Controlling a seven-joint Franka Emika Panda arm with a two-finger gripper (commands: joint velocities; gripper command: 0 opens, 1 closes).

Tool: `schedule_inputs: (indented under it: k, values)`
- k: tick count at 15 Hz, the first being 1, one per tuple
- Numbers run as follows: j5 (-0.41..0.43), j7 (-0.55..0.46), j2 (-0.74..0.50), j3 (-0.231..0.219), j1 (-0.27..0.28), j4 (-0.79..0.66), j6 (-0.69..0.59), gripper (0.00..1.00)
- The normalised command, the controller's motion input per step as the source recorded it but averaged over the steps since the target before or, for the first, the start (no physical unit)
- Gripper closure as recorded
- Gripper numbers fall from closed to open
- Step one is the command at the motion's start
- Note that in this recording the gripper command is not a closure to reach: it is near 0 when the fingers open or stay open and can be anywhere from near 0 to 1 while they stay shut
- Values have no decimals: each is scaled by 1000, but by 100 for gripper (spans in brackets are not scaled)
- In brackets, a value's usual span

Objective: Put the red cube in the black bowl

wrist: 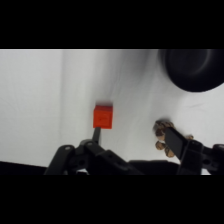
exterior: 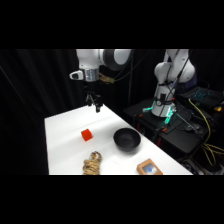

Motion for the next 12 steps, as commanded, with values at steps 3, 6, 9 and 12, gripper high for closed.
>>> schedule_inputs:
  k: [3,6,9,12]
  values:
    - [89,-151,359,-6,-64,416,95,0]
    - [106,-106,389,38,-46,453,62,0]
    - [97,-107,405,65,-64,449,67,0]
    - [122,-116,374,81,-110,414,41,0]
